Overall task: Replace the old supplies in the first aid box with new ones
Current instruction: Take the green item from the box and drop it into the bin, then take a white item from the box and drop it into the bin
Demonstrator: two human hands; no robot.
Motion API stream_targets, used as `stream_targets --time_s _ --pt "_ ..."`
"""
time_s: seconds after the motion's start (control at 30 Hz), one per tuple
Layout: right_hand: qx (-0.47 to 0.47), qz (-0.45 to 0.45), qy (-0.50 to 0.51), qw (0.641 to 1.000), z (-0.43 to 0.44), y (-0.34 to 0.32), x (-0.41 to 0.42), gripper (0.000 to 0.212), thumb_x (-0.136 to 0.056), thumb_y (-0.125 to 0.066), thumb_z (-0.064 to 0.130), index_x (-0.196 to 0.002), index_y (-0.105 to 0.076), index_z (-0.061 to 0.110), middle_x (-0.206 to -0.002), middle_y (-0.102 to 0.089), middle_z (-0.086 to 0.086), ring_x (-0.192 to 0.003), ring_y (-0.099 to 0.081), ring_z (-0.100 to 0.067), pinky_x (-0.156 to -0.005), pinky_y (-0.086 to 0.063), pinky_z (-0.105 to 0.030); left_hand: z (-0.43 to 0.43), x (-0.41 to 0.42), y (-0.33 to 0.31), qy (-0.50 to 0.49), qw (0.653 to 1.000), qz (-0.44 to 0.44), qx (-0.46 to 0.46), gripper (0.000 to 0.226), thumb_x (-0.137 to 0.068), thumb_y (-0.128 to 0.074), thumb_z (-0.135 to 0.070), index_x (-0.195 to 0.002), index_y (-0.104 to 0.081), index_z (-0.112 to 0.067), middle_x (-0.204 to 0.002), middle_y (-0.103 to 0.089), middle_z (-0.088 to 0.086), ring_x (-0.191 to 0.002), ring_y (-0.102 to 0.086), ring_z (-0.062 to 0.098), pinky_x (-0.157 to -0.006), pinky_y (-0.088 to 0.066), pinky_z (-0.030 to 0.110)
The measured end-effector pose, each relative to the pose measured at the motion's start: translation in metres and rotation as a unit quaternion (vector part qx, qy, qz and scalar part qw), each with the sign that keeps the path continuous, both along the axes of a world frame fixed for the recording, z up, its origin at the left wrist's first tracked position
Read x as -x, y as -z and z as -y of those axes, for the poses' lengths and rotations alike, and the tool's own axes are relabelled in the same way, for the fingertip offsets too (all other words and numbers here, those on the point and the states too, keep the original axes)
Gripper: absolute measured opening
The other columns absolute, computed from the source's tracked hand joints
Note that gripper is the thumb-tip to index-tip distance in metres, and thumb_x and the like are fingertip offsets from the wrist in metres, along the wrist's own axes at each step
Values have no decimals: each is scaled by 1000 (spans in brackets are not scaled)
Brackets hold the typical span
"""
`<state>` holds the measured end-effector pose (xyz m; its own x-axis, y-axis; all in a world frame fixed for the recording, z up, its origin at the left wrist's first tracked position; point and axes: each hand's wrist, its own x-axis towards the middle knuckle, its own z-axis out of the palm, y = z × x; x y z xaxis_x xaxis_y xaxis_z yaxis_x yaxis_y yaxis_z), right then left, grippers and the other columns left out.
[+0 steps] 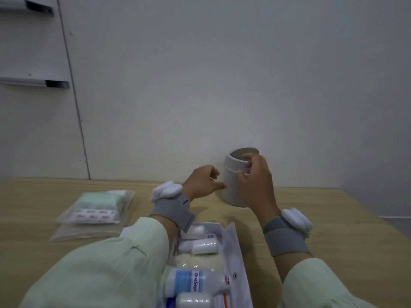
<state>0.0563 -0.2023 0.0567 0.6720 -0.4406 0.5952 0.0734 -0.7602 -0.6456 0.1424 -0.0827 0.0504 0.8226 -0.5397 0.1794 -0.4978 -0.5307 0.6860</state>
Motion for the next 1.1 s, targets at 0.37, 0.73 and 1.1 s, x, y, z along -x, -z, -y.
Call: stream_targets --time_s 0.37,0.73,1.1 --pt "-14 -250 -99 963 -49 32 46 26 -83 -51 0 -105 -56 10 -93 -62 -12 -85 -54 -21 -71 -41 -25 -59 67 22 105 978 58 -172 23 -80 -70 -18 -101 -70 -7 -105 -70 8 -84 -60 13 -74 -45 17" --pt "1 -346 -84 935 -68 52 62 30 -86 -59 19 -115 -59 11 -121 -61 -11 -109 -57 -24 -82 -42 -25 -68 84 60 56 977 108 -172 22 -82 -65 -18 -99 -69 -4 -103 -69 13 -94 -65 23 -86 -52 32" --pt "-145 -146 -101 973 -68 35 51 38 -90 -56 37 -121 -46 18 -103 -66 -12 -79 -66 -23 -58 -49 -20 -57 78 43 23 990 134 46 14 -87 -58 -15 -89 -61 -2 -94 -67 13 -79 -55 19 -71 -44 27"
